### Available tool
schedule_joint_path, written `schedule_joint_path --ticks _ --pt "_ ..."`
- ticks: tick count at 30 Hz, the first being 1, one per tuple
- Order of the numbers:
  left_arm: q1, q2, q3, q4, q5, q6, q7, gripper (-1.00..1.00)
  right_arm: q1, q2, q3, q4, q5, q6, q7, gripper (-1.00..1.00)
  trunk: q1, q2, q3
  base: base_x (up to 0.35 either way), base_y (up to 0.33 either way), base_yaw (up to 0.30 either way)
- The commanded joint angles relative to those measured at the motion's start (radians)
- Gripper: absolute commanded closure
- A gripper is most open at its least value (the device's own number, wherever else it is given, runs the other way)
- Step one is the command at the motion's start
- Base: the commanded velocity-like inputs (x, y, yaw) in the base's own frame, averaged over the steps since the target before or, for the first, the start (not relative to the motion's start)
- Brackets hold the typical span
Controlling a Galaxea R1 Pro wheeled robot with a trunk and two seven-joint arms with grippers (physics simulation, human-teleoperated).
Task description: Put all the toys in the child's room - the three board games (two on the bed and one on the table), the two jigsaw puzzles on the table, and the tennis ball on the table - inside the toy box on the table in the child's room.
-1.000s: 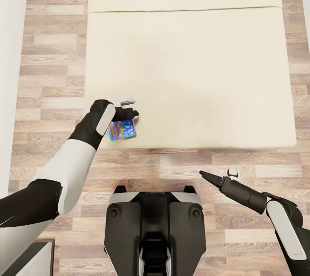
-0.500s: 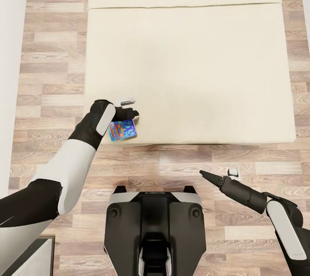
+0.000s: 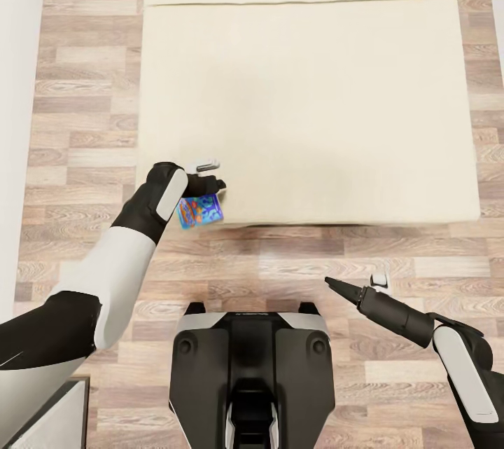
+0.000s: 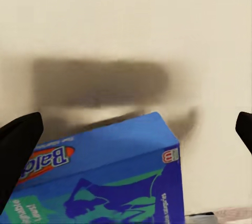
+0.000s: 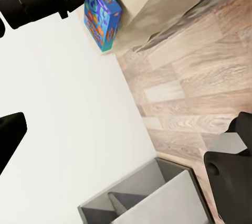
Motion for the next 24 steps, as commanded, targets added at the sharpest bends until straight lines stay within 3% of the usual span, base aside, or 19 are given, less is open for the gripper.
schedule_joint_path --ticks 1,24 --pt "0.000 0.001 -0.002 0.000 0.011 0.005 0.013 -1.00 0.000 0.000 -0.001 0.000 0.001 0.005 0.003 -1.00 0.000 -0.001 -0.001 -0.192 0.000 0.000" --pt "0.000 0.001 -0.003 0.000 0.011 0.004 0.014 -1.00 0.000 0.000 -0.001 0.000 0.001 0.005 0.003 -1.00 0.000 -0.001 -0.001 -0.034 0.000 0.000"
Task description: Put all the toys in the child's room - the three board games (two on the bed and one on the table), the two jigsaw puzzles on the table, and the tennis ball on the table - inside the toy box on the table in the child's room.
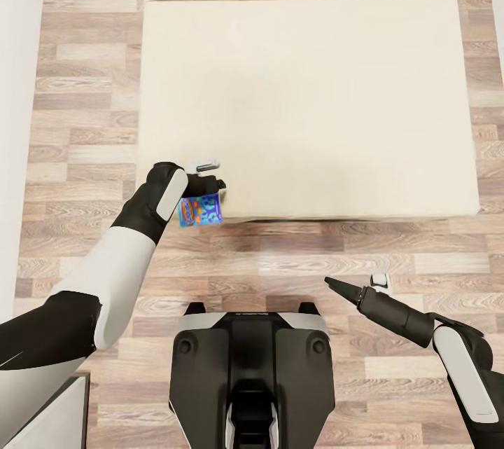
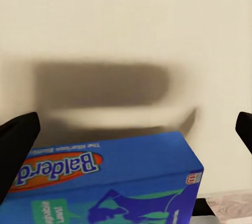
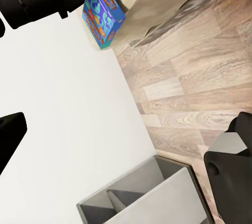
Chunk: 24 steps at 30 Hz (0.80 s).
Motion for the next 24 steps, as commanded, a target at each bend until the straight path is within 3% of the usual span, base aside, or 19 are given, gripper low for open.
schedule_joint_path --ticks 1,24 --pt "0.000 0.001 -0.002 0.001 0.013 0.005 0.013 -1.00 0.000 0.000 -0.001 0.000 0.001 0.005 0.003 -1.00 0.001 -0.001 -0.001 -0.042 0.000 0.000" --pt "0.000 0.001 -0.002 0.001 0.013 0.005 0.013 -1.00 0.000 0.000 -0.001 0.000 0.001 0.005 0.003 -1.00 0.001 -0.001 -0.001 -0.016 0.000 0.000"
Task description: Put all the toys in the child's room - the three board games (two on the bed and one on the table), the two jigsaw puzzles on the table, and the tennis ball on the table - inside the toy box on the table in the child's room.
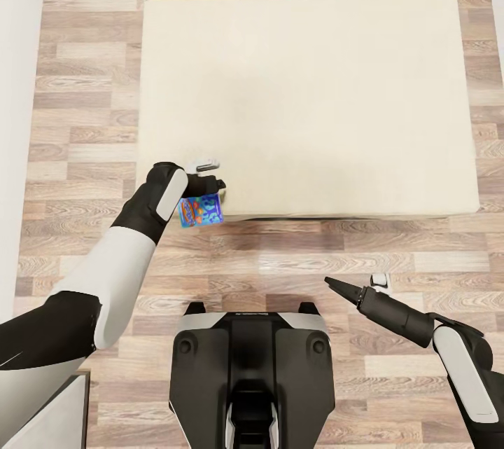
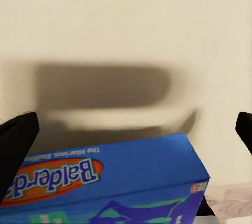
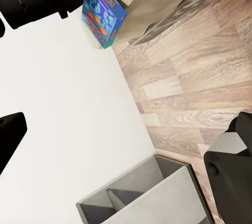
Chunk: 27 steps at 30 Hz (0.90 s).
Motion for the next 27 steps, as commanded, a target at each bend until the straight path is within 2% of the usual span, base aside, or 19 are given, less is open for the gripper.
schedule_joint_path --ticks 1,10,18,21,23,24,27 --pt "0.000 0.001 -0.002 0.001 0.013 0.005 0.013 -1.00 0.000 0.000 -0.001 0.000 0.001 0.005 0.003 -1.00 0.001 -0.001 -0.001 0.000 0.000 0.000" --pt "0.000 0.009 0.011 -0.002 0.014 0.005 0.011 -1.00 0.000 0.000 -0.001 0.000 0.001 0.005 0.003 -1.00 0.001 -0.001 -0.001 0.000 0.000 0.000" --pt "0.000 0.055 0.082 -0.092 0.019 0.046 0.007 -1.00 0.000 0.000 -0.001 0.001 0.001 0.005 0.003 -1.00 0.001 -0.001 -0.001 0.000 0.000 0.000" --pt "0.001 0.082 0.114 -0.148 0.019 0.102 0.005 -1.00 0.000 0.000 -0.001 0.001 0.001 0.005 0.003 -1.00 0.001 -0.001 -0.001 0.000 0.000 0.000" --pt "0.003 0.115 0.152 -0.193 0.022 0.142 0.001 -1.00 0.000 0.000 -0.001 0.001 0.001 0.005 0.003 -1.00 0.001 -0.001 -0.001 0.000 0.000 0.000" --pt "0.004 0.140 0.183 -0.216 0.025 0.161 0.000 -1.00 0.000 0.000 -0.001 0.001 0.001 0.005 0.003 -1.00 0.001 -0.001 -0.001 0.000 0.000 0.000" --pt "0.006 0.184 0.243 -0.244 0.036 0.183 -0.003 -1.00 0.000 0.000 -0.001 0.001 0.001 0.004 0.003 -1.00 0.001 -0.001 -0.001 0.000 0.000 0.000"
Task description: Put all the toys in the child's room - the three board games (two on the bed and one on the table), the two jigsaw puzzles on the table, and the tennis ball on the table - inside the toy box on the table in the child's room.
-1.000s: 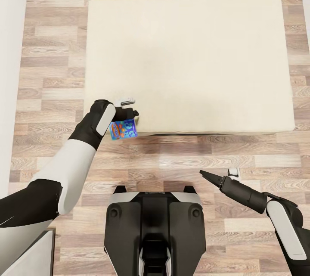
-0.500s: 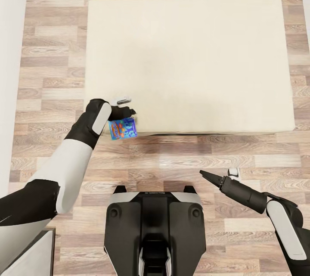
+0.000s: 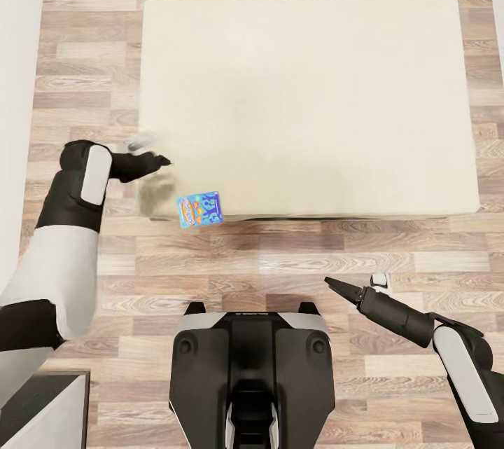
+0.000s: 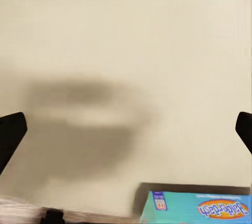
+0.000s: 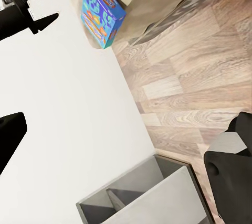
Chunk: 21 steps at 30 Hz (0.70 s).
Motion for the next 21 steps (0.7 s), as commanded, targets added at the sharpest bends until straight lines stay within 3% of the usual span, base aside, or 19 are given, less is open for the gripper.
schedule_joint_path --ticks 1,4,5,6,7,8,9,10,11,12,13,14,15,17,18,20,21 --pt "0.000 0.011 0.014 -0.005 0.018 0.007 0.008 -1.00 0.000 0.000 -0.001 0.000 0.001 0.005 0.003 -1.00 0.001 -0.002 -0.001 0.000 0.000 0.000" --pt "0.003 0.074 0.056 -0.014 0.045 0.017 -0.011 -1.00 0.000 0.000 -0.001 0.001 0.001 0.005 0.003 -1.00 0.001 -0.002 -0.001 0.000 0.000 0.000" --pt "0.004 0.118 0.069 -0.015 0.065 0.020 -0.031 -1.00 0.000 0.000 -0.001 0.001 0.001 0.005 0.003 -1.00 0.001 -0.002 -0.001 0.000 0.000 0.000" --pt "0.006 0.141 0.074 -0.015 0.078 0.021 -0.045 -1.00 0.000 0.000 -0.001 0.001 0.001 0.004 0.003 -1.00 0.001 -0.002 -0.001 0.000 0.000 0.000" --pt "0.013 0.190 0.081 -0.014 0.108 0.022 -0.079 -1.00 0.000 0.000 -0.001 0.001 0.001 0.004 0.002 -1.00 0.001 -0.002 -0.001 0.000 0.000 0.000" --pt "0.019 0.215 0.083 -0.013 0.125 0.022 -0.100 -1.00 0.000 0.000 -0.001 0.001 0.001 0.005 0.002 -1.00 0.001 -0.002 -0.001 0.000 0.000 0.000" --pt "0.036 0.264 0.088 -0.012 0.164 0.022 -0.145 -1.00 0.000 0.000 -0.001 0.001 0.001 0.004 0.002 -1.00 0.001 -0.002 -0.001 0.000 0.000 0.000" --pt "0.046 0.289 0.089 -0.011 0.184 0.022 -0.169 -1.00 0.000 0.000 -0.001 0.001 0.001 0.004 0.002 -1.00 0.001 -0.002 -0.001 0.000 0.000 0.000" --pt "0.070 0.343 0.091 -0.010 0.225 0.022 -0.219 -1.00 0.000 0.000 -0.001 0.001 0.001 0.004 0.002 -1.00 0.001 -0.002 -0.001 0.000 0.000 0.000" --pt "0.083 0.372 0.092 -0.009 0.246 0.022 -0.243 -1.00 0.000 0.000 -0.001 0.001 0.001 0.004 0.002 -1.00 0.001 -0.002 -0.001 0.000 0.000 0.000" --pt "0.113 0.431 0.093 -0.003 0.291 0.022 -0.293 -1.00 0.000 0.000 -0.001 0.001 0.001 0.004 0.002 -1.00 0.001 -0.002 -0.001 0.000 0.000 0.000" --pt "0.130 0.462 0.093 0.003 0.315 0.022 -0.318 -1.00 0.000 0.000 -0.001 0.001 0.001 0.004 0.002 -1.00 0.001 -0.002 -0.001 0.000 0.000 0.000" --pt "0.166 0.522 0.094 0.024 0.366 0.022 -0.372 -1.00 0.000 0.000 -0.001 0.001 0.001 0.004 0.002 -1.00 0.001 -0.002 -0.001 0.000 0.000 0.000" --pt "0.205 0.577 0.094 0.057 0.422 0.022 -0.432 -1.00 0.000 0.000 -0.001 0.001 0.001 0.004 0.002 -1.00 0.001 -0.002 -0.001 0.000 0.000 0.000" --pt "0.243 0.625 0.094 0.103 0.476 0.022 -0.493 -1.00 0.000 0.000 -0.001 0.001 0.001 0.004 0.002 -1.00 0.001 -0.002 -0.001 0.000 0.000 0.000" --pt "0.281 0.665 0.094 0.162 0.522 0.022 -0.556 -1.00 0.000 0.000 -0.001 0.001 0.001 0.004 0.001 -1.00 0.001 -0.002 -0.001 0.000 0.000 0.000" --pt "0.317 0.694 0.095 0.230 0.554 0.022 -0.618 -1.00 0.000 0.000 -0.001 0.001 0.001 0.004 0.001 -1.00 0.001 -0.002 -0.001 0.000 0.000 0.000"
